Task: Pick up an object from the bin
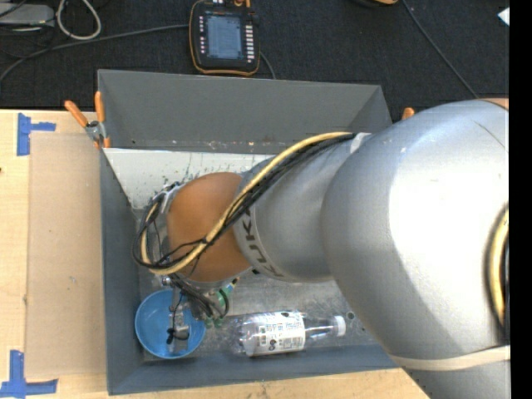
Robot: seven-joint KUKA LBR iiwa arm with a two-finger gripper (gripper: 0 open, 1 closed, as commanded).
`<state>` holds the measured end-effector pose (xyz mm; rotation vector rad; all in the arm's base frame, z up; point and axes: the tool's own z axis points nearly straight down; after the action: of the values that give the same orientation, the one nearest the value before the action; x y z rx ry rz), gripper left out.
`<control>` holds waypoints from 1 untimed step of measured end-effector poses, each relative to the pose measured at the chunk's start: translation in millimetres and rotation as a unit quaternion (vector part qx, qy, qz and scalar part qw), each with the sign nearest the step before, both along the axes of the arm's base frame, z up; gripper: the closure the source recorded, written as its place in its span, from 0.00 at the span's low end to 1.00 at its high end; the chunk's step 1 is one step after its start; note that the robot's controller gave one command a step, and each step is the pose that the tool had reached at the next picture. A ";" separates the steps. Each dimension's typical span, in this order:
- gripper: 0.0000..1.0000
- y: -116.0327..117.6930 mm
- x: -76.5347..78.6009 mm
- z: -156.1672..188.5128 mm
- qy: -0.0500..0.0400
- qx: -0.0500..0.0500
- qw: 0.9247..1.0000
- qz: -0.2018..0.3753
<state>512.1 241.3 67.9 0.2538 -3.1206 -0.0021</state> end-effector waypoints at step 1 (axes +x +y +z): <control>0.00 1.1 6.3 1.5 -0.007 0.000 1.000 0.020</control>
Offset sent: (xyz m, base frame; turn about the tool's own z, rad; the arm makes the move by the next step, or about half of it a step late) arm 0.0016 -0.0012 0.0010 0.0013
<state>518.4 242.3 69.4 0.3174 -3.1281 0.0008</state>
